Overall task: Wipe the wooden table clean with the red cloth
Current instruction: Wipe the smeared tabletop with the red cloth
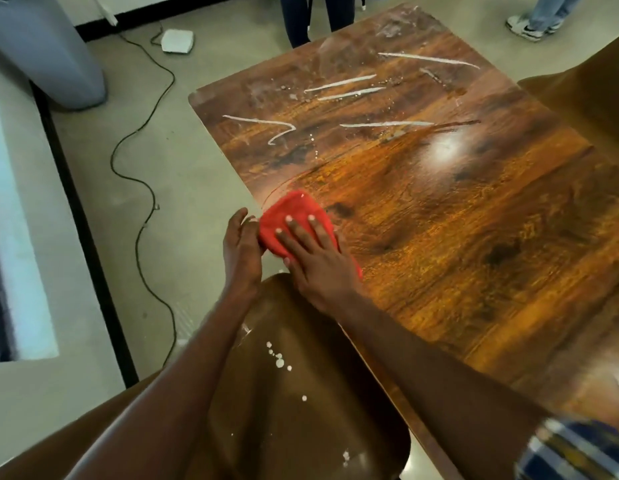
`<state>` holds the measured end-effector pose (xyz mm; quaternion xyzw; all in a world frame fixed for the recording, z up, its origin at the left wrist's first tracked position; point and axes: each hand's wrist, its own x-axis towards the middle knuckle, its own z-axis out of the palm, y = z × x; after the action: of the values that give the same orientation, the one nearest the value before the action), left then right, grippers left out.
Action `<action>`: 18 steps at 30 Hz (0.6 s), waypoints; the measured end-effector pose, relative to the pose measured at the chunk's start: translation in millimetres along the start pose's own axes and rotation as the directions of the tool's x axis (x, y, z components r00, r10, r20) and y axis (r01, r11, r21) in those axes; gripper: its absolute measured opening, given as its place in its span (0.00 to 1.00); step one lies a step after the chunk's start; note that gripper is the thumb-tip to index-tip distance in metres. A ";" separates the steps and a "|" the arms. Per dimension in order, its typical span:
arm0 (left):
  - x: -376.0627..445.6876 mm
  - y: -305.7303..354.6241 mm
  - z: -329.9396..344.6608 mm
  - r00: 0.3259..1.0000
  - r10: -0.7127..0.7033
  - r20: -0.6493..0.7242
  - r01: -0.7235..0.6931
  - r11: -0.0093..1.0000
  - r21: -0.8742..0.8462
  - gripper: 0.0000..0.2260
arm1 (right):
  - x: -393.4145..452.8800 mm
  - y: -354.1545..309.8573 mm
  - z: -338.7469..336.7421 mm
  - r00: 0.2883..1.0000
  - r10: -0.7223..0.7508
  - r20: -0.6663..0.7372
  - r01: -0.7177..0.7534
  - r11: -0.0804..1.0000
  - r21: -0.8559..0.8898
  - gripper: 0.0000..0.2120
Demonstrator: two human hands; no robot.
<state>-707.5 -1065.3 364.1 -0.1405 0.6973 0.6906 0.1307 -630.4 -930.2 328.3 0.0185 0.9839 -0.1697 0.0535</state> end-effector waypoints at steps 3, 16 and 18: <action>4.9 -2.0 0.1 1.000 -0.009 -0.012 0.009 1.000 -0.013 0.19 | -38.4 9.9 3.6 0.998 -0.046 0.045 0.046 0.999 -0.015 0.27; 13.7 -11.4 -7.7 0.980 0.129 -0.152 -0.105 0.981 0.161 0.20 | 66.6 24.2 -9.6 0.997 -0.071 -0.040 0.070 0.997 -0.020 0.26; 20.6 -13.1 -3.5 0.975 0.198 -0.096 -0.154 0.926 0.344 0.18 | 50.2 35.2 -11.3 0.992 0.085 -0.098 -0.084 0.996 0.007 0.26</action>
<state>-721.6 -1069.1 344.3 -0.0974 0.8210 0.5608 0.0445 -679.5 -892.4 321.5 0.0685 0.9834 -0.1674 0.0122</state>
